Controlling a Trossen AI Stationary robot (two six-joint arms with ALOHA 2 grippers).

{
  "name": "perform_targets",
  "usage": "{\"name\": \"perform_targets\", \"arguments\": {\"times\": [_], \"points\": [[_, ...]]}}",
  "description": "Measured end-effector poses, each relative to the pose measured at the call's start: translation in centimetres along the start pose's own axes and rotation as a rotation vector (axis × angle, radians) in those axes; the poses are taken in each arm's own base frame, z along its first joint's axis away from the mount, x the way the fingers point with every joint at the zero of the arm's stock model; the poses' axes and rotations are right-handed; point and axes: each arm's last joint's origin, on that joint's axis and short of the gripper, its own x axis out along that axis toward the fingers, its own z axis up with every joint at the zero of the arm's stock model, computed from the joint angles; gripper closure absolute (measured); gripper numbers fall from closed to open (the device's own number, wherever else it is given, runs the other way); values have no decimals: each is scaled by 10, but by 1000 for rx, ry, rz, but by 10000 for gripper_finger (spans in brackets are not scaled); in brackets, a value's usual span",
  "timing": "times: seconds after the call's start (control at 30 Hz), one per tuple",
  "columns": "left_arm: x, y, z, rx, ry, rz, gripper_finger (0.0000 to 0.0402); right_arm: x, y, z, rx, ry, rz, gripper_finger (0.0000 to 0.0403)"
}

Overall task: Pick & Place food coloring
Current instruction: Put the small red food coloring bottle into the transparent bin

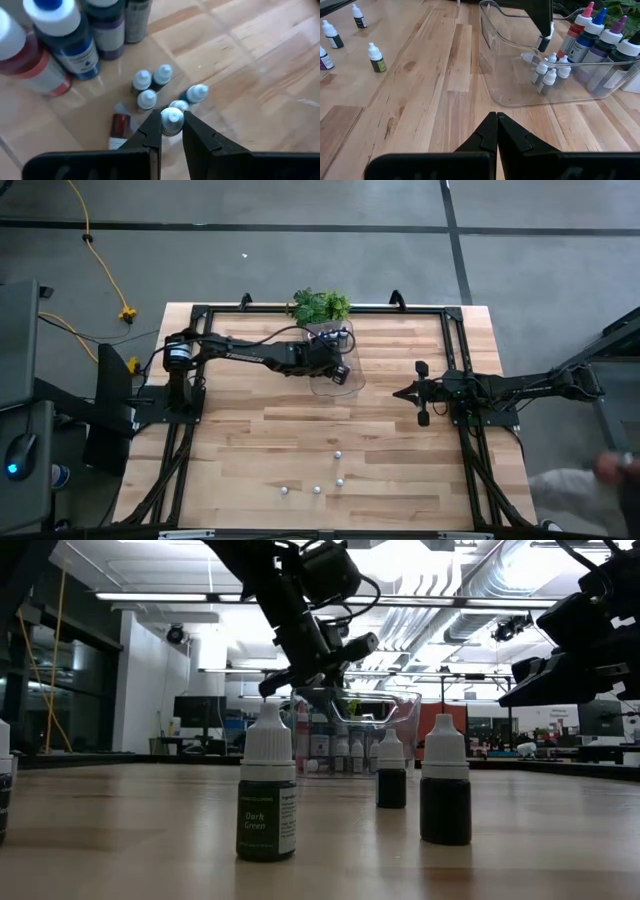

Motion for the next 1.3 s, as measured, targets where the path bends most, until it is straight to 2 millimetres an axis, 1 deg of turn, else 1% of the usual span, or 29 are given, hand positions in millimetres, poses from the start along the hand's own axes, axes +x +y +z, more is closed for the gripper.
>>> {"name": "perform_targets", "arguments": {"times": [0.1, 0.5, 0.73, 1.07, 1.3], "points": [[1, 1, -2, 3, 11, 15, 362, 0, 0, 0, 0, 1, 0, 402], [20, 2, -11, -30, 37, 35, 362, 0, 0, 0, 0, 1, 1, 402], [23, 3, -14, -25, 60, 40, 360, 0, 0, 0, 0, 1, 0, 402], [23, 2, -14, -10, 58, 36, 333, 0, 0, 0, 0, 1, 1, 402], [23, 2, -14, 7, 56, 32, 328, 0, 0, 0, 0, 1, 0, 402]]}}
